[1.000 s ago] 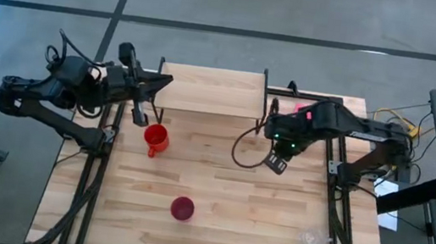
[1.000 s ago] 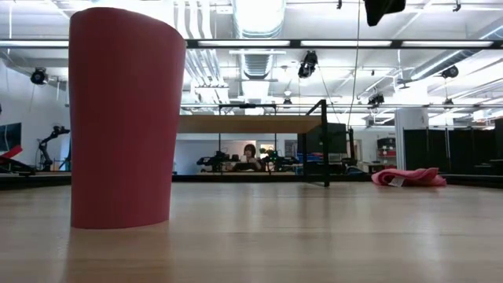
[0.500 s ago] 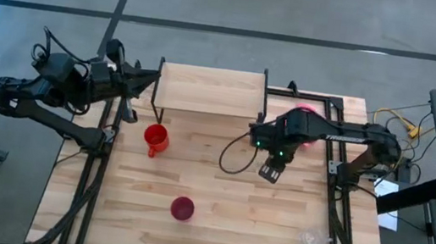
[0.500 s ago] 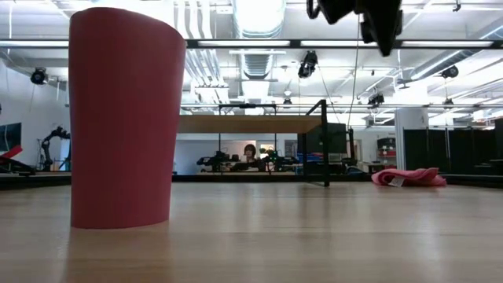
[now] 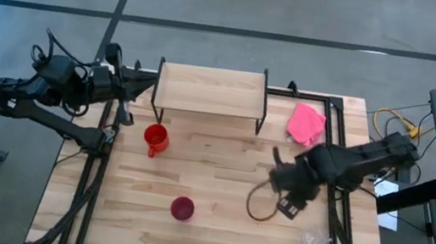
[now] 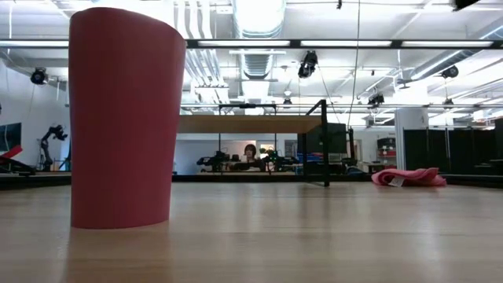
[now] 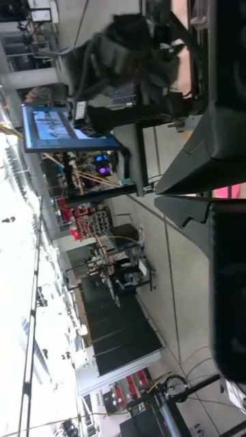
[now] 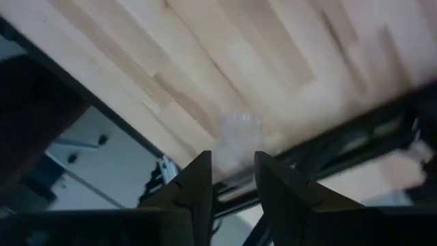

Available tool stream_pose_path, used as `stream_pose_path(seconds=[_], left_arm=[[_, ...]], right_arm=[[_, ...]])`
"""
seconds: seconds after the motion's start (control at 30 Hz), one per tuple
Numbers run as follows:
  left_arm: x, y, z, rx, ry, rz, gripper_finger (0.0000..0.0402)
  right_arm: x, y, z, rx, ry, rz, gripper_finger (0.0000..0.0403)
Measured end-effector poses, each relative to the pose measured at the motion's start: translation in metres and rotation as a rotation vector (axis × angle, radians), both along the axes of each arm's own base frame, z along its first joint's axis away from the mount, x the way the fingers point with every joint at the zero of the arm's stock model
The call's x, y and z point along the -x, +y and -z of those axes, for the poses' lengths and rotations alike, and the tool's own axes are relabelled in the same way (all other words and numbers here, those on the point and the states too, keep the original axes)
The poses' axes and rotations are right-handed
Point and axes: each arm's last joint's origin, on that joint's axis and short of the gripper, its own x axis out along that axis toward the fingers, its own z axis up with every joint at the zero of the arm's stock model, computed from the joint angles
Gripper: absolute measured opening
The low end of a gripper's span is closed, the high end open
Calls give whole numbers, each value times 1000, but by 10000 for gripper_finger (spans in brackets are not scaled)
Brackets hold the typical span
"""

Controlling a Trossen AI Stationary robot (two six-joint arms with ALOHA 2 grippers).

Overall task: Stack small to large cups/mugs on shelf
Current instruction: Put the transparent mug on the shelf

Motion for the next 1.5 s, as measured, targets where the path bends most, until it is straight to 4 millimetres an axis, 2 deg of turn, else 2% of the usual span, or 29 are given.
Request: stream_pose_path(seconds=[0.23,0.37,0.53,0.67,0.77,1.2,1.5], left_arm=[[-6,-1,2,-2,19,0,2],[-12,-1,4,-2,34,0,2],[-20,-2,7,-2,55,0,2],[-25,-2,8,15,61,3,2],[-28,-2,9,18,65,3,2],[-30,-3,9,20,57,3,2],[-33,-3,9,20,54,3,2]], right_arm=[[47,21,6,40,95,217,104],[60,30,21,-40,28,289,104],[66,44,53,-184,-43,389,105],[73,53,86,-221,-5,471,105],[78,59,101,-232,37,518,105],[92,68,110,-202,112,573,105],[88,72,125,-157,133,587,105]])
